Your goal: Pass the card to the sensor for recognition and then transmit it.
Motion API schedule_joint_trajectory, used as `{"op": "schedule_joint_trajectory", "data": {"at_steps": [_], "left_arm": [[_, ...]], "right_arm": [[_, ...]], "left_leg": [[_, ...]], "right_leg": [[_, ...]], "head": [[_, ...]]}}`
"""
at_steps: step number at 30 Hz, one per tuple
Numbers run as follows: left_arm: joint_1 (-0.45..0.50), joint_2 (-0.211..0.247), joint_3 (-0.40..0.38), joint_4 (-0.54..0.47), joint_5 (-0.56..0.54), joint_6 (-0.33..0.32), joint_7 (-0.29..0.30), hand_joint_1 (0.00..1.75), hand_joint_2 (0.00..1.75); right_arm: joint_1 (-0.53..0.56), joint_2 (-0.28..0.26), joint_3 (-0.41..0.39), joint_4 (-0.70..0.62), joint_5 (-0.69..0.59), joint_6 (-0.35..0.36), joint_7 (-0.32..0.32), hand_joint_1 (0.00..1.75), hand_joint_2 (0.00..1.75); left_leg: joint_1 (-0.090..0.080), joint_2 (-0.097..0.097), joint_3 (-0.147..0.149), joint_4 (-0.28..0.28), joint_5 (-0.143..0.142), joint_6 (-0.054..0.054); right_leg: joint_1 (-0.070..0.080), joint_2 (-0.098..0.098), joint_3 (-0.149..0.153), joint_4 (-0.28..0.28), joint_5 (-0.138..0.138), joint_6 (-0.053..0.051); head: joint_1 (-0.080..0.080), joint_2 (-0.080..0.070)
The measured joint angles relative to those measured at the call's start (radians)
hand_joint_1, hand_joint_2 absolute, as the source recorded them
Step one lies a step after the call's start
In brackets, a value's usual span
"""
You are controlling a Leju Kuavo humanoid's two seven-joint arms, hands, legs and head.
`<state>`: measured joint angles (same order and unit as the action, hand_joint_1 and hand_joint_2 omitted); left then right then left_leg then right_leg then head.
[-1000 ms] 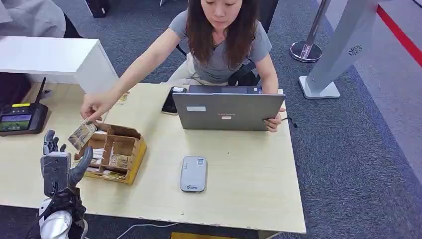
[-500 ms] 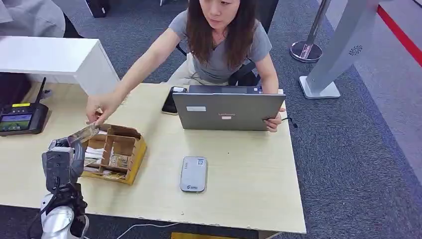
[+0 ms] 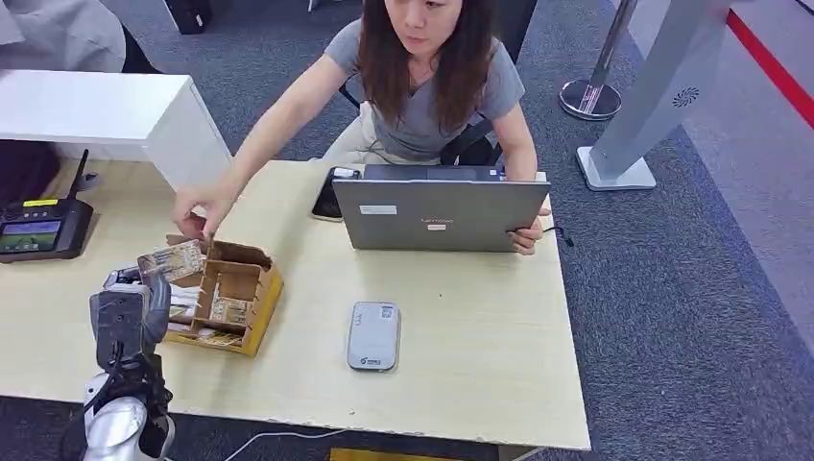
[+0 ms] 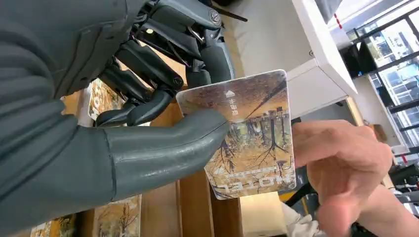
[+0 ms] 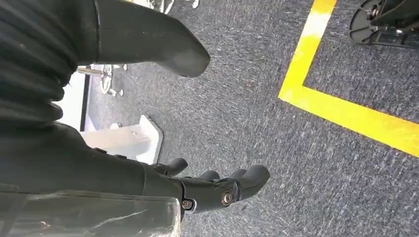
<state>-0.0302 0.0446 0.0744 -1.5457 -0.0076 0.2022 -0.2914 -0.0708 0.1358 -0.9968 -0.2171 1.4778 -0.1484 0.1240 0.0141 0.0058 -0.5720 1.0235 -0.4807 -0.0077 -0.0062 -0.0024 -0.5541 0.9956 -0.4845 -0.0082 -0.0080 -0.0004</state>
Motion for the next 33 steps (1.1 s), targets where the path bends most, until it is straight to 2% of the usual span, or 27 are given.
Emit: {"op": "schedule_joint_trajectory", "data": {"at_steps": [10,14,18,25,33], "left_arm": [[0.004,0.0,-0.002,0.0,-0.008,-0.002,-0.002,1.75,1.75],[-0.002,0.005,-0.02,-0.001,-0.105,0.028,-0.005,1.75,1.75],[-0.049,0.011,-0.055,0.008,-0.179,0.042,0.003,1.75,1.75],[-0.109,0.01,-0.1,0.047,-0.104,-0.003,0.017,1.75,1.75],[-0.121,0.003,-0.125,0.085,-0.098,-0.006,0.017,1.75,1.75]], "right_arm": [[0.0,0.0,0.0,0.0,-0.007,-0.002,-0.003,0.0,1.75],[0.0,0.0,0.0,0.0,-0.011,0.0,-0.012,0.0,1.75],[-0.004,0.0,0.004,0.0,-0.006,0.003,-0.02,0.0,1.75],[-0.009,0.0,0.019,0.002,0.003,0.011,-0.018,0.0,1.75],[-0.01,0.0,0.026,0.007,0.003,0.013,-0.01,0.0,1.75]], "left_leg": [[0.0,0.0,0.0,0.0,0.0,0.0],[0.0,0.0,0.0,0.0,0.0,0.0],[0.0,0.0,0.0,0.0,0.0,0.0],[0.0,0.0,0.0,0.0,0.0,0.0],[0.0,0.0,0.0,0.0,0.0,0.0]], "right_leg": [[0.0,0.0,0.0,0.0,0.0,0.0],[0.0,0.0,0.0,0.0,0.0,0.0],[0.0,-0.001,0.0,0.0,0.0,0.0],[0.0,0.0,0.0,0.0,0.001,-0.001],[0.0,0.0,-0.001,0.0,0.001,-0.001]], "head": [[0.0,0.0],[0.0,0.0],[0.0,0.0],[0.0,0.0],[0.0,0.0]]}}
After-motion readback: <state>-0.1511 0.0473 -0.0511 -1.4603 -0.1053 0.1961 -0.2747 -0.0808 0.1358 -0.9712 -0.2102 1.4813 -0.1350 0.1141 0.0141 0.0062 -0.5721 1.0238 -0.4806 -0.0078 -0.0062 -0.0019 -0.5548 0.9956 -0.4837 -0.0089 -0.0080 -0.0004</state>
